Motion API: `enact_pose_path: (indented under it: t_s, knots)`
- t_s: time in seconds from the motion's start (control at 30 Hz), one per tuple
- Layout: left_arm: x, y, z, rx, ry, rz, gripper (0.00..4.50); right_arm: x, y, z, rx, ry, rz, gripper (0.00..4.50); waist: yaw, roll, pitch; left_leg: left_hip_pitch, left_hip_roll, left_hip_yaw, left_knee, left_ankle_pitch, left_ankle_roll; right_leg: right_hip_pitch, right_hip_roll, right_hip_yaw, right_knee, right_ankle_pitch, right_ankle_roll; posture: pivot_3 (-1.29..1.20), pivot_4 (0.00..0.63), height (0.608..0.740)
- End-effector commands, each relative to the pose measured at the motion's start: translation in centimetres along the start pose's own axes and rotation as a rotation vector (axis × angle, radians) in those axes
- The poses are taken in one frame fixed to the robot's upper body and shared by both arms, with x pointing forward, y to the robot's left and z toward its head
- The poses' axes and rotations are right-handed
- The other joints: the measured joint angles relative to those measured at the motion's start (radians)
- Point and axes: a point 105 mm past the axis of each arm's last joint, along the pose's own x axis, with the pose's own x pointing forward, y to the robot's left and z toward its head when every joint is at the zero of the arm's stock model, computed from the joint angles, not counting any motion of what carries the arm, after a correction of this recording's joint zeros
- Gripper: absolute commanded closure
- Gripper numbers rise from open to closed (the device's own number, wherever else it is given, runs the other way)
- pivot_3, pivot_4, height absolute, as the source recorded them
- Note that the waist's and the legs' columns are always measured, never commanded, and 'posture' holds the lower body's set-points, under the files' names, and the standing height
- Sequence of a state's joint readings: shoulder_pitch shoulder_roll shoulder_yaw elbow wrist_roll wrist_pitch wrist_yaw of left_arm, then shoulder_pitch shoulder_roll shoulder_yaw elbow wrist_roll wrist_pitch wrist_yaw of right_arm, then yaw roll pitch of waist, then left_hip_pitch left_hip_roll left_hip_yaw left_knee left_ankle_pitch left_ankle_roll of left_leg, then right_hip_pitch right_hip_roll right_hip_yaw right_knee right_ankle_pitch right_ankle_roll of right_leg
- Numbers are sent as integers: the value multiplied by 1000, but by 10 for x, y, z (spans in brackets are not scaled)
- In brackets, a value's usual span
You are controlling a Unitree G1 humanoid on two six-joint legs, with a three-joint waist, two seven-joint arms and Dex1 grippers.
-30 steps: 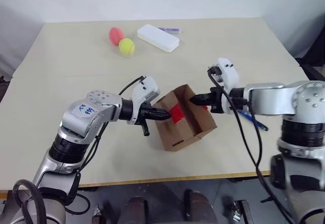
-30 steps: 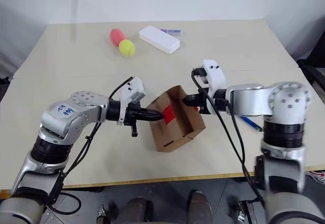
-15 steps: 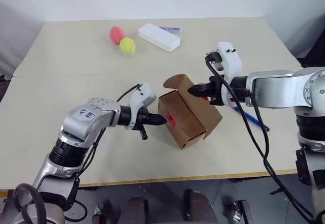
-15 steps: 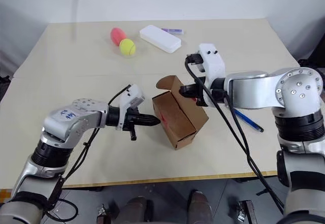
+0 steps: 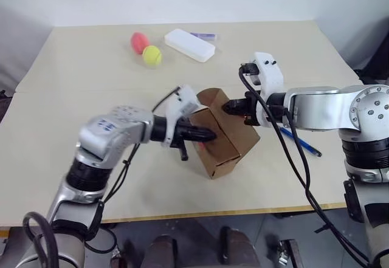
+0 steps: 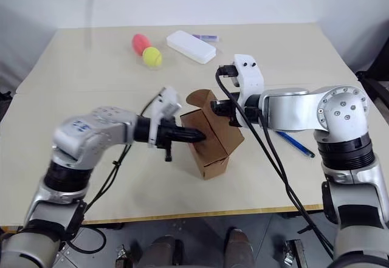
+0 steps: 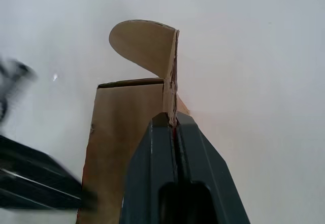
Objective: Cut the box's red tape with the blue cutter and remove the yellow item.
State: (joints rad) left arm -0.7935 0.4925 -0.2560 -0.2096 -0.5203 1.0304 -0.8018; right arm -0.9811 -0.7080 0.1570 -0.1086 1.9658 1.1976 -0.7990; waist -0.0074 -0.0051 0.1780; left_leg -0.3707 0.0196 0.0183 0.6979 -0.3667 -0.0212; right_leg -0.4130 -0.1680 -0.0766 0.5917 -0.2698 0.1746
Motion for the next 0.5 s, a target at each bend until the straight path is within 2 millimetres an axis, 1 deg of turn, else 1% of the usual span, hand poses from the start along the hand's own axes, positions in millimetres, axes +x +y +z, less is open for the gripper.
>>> enact_pose_path:
  t_s: [0.03,0.13,0.2,0.3,0.37,0.5]
  knots:
    - [1,10,-15,50,73,50,4500,-1,7,5,-6,-27,11,4476,0,0,0,1,0,0,0,0,0,0,0,0,1,0,0,0,150,740]
    - [-4,16,-27,76,136,62,4500,-4,8,5,-14,-38,13,4476,1,0,0,1,0,1,0,0,0,0,0,0,1,0,0,0,150,740]
    - [-12,17,-39,91,199,60,4500,-7,5,5,-24,-43,10,4476,1,0,0,1,0,1,1,0,0,0,0,0,0,0,-1,0,150,740]
    - [-23,15,-53,107,271,39,4500,-13,0,5,-42,-41,-8,4476,2,1,-1,2,1,1,1,0,0,0,0,0,1,0,-1,0,150,740]
    - [-31,14,-62,104,315,34,4500,-19,-9,8,-48,-42,-39,4476,4,1,-1,2,1,1,0,0,0,1,0,0,1,0,-1,0,150,740]
    - [-39,12,-70,96,347,36,4500,-24,-17,9,-58,-33,-72,4476,7,1,-2,3,1,1,1,0,1,2,0,0,0,0,-2,0,150,740]
